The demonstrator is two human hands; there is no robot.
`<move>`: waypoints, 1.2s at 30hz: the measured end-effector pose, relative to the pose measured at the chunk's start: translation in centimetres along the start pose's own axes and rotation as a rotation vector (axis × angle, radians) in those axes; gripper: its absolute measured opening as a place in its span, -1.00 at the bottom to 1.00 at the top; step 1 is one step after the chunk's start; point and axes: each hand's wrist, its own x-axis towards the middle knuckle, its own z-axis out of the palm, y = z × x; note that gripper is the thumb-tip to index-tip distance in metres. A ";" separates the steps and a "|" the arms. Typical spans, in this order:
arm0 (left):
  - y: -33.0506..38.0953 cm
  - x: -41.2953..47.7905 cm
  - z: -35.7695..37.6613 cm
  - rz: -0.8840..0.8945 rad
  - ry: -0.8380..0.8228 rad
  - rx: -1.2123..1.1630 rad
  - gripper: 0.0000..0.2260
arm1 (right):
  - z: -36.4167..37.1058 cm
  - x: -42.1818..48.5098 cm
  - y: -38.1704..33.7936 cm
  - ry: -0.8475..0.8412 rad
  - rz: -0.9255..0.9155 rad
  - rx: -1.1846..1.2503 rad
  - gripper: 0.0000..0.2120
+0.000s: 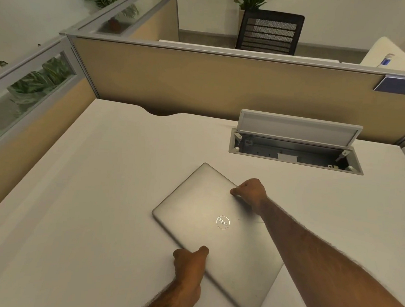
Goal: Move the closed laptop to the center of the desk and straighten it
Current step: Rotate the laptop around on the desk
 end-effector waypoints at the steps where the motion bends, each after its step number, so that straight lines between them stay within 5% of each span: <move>1: 0.1 0.0 0.0 -0.008 0.001 -0.009 -0.58 | 0.0 0.0 0.0 -0.004 -0.006 -0.011 -0.77; 9: -0.1 0.2 0.0 -0.019 -0.007 -0.019 -0.67 | 0.5 -0.9 0.1 0.044 -0.017 -0.124 -0.64; 16: -0.1 0.3 0.1 -0.006 -0.013 0.011 -0.70 | 1.0 -2.4 0.4 0.082 -0.063 -0.216 -0.88; 23: -0.8 -0.5 0.0 0.036 0.036 0.139 -0.78 | 1.4 -3.4 2.0 0.080 -0.140 -0.299 -0.59; 29: 0.6 -0.8 0.3 0.402 0.207 0.356 -0.39 | -0.2 -7.0 7.2 0.378 -0.161 -0.199 -0.61; 33: 4.0 2.6 -0.6 0.747 0.265 0.691 -0.47 | -2.7 -10.0 11.0 0.515 -0.032 -0.092 -0.64; 36: 7.0 5.5 -0.7 0.807 0.250 0.905 -0.54 | -3.7 -11.9 12.7 0.501 0.105 -0.043 -0.60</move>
